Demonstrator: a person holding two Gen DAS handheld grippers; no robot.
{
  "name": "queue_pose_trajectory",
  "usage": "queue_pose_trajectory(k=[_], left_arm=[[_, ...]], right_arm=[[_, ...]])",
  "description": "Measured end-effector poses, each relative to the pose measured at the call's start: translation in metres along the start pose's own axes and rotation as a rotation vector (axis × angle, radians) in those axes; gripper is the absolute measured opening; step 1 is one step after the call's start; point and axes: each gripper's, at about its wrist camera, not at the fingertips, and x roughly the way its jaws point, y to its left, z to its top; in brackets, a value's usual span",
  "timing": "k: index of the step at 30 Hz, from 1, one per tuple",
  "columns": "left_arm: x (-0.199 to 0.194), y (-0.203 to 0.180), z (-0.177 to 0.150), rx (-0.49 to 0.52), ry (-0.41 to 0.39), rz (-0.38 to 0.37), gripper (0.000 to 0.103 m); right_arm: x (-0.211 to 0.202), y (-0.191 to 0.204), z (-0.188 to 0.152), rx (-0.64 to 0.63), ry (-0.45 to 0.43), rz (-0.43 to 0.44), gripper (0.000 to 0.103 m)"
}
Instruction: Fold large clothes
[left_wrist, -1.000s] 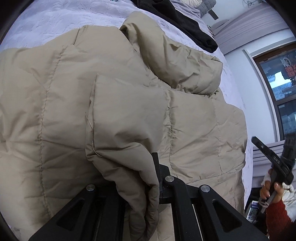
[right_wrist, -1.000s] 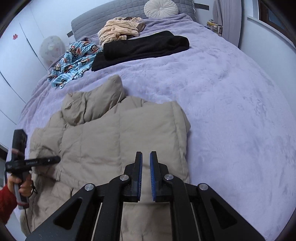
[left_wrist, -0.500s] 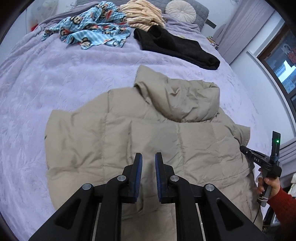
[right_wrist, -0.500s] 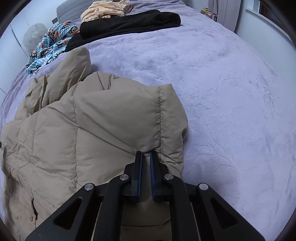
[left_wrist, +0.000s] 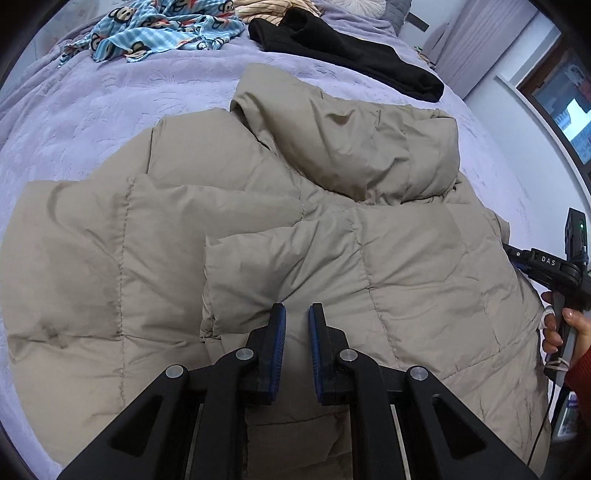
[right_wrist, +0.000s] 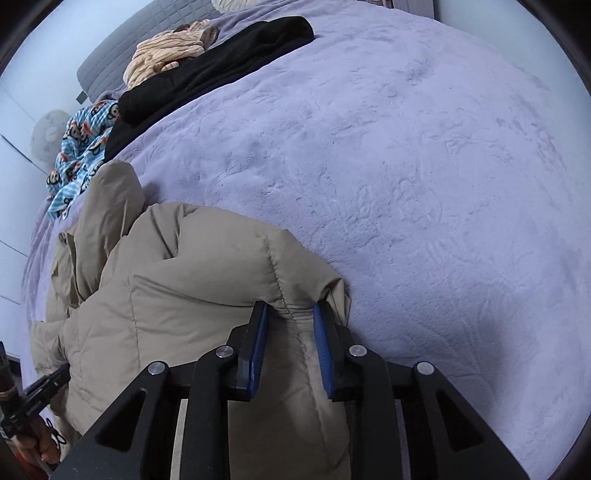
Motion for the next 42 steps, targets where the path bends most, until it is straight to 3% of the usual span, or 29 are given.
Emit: queue_pose_trajectory(k=[2,5,10,12,23,24,25,26,28,34,35,36,37,42], left_arm=[[-0.007,-0.001,0.002,-0.017,-0.003,0.022,0.015],[-0.027,-0.005,0.0,-0.003,-0.034,0.106,0.015],[-0.065,-0.015,-0.012,0.009,-0.06,0.185,0.015],[-0.075,-0.02,-0.02,0.007,-0.052,0.215,0.015],[-0.118,-0.041,-0.087,-0.089,-0.051,0.255,0.016],[-0.12,-0.043,-0.094,-0.097,-0.048,0.251,0.03],[-0.122,-0.045,-0.099,-0.104,-0.043,0.247,0.08],[-0.126,-0.047,-0.106,-0.118,-0.044,0.254,0.1],[-0.139,-0.053,-0.119,-0.119,-0.083,0.266,0.103],[-0.15,-0.056,-0.145,-0.104,-0.03,0.28,0.103],[-0.153,-0.054,-0.149,-0.105,-0.028,0.281,0.103],[-0.155,-0.053,-0.154,-0.105,-0.017,0.288,0.103],[-0.157,-0.051,-0.158,-0.103,-0.006,0.296,0.103],[-0.175,-0.041,-0.184,-0.107,0.026,0.299,0.103]], right_arm=[[-0.006,0.002,0.002,-0.001,0.001,-0.022,0.028],[-0.028,0.01,0.0,-0.056,-0.014,-0.076,0.038],[-0.073,0.013,-0.024,-0.096,-0.023,-0.025,0.042],[-0.086,0.011,-0.039,-0.087,-0.007,0.0,0.05],[-0.122,-0.006,-0.107,-0.053,0.099,0.068,0.059],[-0.123,-0.007,-0.112,-0.055,0.109,0.065,0.059],[-0.125,-0.009,-0.116,-0.054,0.116,0.062,0.059],[-0.127,-0.011,-0.12,-0.047,0.123,0.062,0.059],[-0.131,-0.014,-0.128,-0.03,0.138,0.065,0.059],[-0.143,-0.014,-0.157,-0.003,0.154,0.065,0.06],[-0.145,-0.012,-0.162,0.001,0.157,0.075,0.063],[-0.147,-0.01,-0.169,0.006,0.159,0.087,0.076],[-0.15,-0.009,-0.175,0.014,0.157,0.096,0.082],[-0.165,-0.001,-0.207,0.056,0.169,0.116,0.085]])
